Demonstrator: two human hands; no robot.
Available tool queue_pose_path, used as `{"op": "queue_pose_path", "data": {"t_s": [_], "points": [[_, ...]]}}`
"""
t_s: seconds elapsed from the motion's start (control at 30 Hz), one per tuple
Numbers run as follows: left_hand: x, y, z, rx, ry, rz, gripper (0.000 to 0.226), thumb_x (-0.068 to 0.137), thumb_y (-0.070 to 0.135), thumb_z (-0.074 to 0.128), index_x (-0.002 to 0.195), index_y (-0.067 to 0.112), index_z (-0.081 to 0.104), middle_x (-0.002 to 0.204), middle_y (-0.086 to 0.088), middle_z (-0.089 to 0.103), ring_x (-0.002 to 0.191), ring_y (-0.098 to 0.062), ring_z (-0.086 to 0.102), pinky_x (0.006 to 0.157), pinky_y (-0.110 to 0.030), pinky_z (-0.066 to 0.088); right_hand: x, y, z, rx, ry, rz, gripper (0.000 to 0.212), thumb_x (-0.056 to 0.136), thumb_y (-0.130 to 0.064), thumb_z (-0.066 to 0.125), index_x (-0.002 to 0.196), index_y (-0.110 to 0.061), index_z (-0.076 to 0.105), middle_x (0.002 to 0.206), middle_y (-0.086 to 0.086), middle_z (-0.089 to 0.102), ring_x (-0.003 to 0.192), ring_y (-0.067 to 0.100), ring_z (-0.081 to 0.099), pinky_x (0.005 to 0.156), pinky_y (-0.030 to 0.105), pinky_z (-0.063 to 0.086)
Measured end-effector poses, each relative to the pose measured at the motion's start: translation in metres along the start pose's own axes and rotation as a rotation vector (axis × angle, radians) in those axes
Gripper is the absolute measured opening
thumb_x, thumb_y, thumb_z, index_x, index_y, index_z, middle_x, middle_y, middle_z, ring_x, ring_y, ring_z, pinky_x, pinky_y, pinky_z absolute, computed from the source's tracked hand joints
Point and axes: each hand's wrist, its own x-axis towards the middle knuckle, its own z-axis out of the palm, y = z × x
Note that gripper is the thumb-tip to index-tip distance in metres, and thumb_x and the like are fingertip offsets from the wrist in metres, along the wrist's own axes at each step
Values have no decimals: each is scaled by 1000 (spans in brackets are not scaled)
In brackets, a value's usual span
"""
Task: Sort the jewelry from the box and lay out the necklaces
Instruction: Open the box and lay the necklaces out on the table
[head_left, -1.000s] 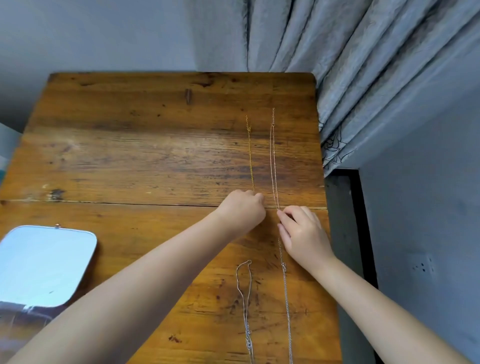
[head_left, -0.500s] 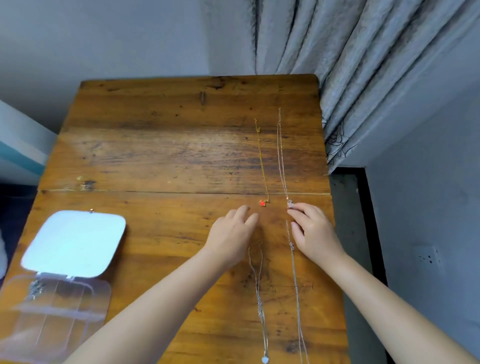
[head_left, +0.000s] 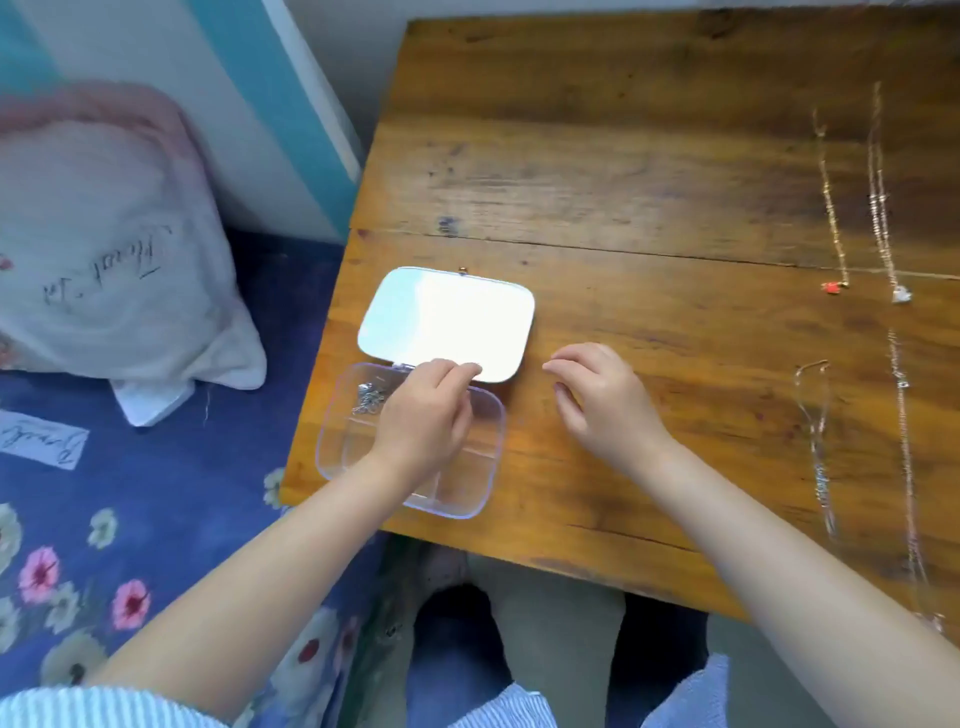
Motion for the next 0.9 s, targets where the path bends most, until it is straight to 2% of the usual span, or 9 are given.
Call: {"op": "queue_pose_path", "data": {"t_s": [0.1,0.17,0.23,0.33,0.37,0.47,0.63,0.77,0.9], "points": [[-28,-55,-24,-48,48,81,31,79,9,44,94,-1,68,84,-15,69,83,-23,56,64,-32,51,11,-60,40,27,30,-1,26,74,-8,47,84,0,69,82,17,71,77,34,67,70,33,54],[-41,-86,-37,-25,-1,-44,28,80,10,47,96,1,68,89,-16,67,82,-34,61,57,-39,56,15,-89,60,53,37,43,18,74,-2,54,83,0,70,79,17,71,76,32,67,73,30,48],[-50,-114,-44,-41,-99,-278,31,86,12,53,115,5,61,107,-16,62,97,-37,58,71,-45,55,22,-113,80,66,5,79,15,70,1,59,79,0,70,75,16,71,72,31,67,70,30,49],[-58,-142,-43,-210,-310,-432,40,91,18,54,130,9,52,120,-11,61,107,-27,59,90,-32,47,37,-134,106,17,-127,140,11,70,2,58,71,1,69,72,16,69,71,34,66,60,34,54],[-59,-148,-42,-307,-319,-441,36,91,16,54,127,9,56,116,-10,65,100,-23,62,87,-26,47,43,-137,115,-22,-178,172,12,73,0,57,72,1,69,76,17,68,76,35,65,61,37,55],[-60,-148,-38,-562,-274,-504,28,90,13,56,117,6,65,104,-12,71,62,-11,59,60,-1,42,67,-141,132,-189,-333,232,17,83,-5,52,88,1,67,98,19,66,92,35,60,72,38,49],[-58,-148,-34,-631,-253,-475,29,86,11,63,114,6,67,98,-10,72,66,-12,56,78,-23,48,86,-148,144,-366,-461,271,22,91,-10,46,103,-2,63,109,17,64,99,33,61,76,36,49],[-58,-156,-29,-728,-284,-496,28,86,11,64,113,7,68,83,-1,65,38,10,54,65,-17,49,90,-150,147,-359,-509,335,21,91,-9,47,98,1,64,107,18,65,99,34,61,76,36,49],[-60,-153,-28,-733,-281,-490,29,86,11,63,115,7,67,81,-1,65,36,12,53,63,-13,49,90,-149,144,-328,-512,322,22,89,-6,45,99,3,63,107,21,64,100,34,61,78,35,49]]}}
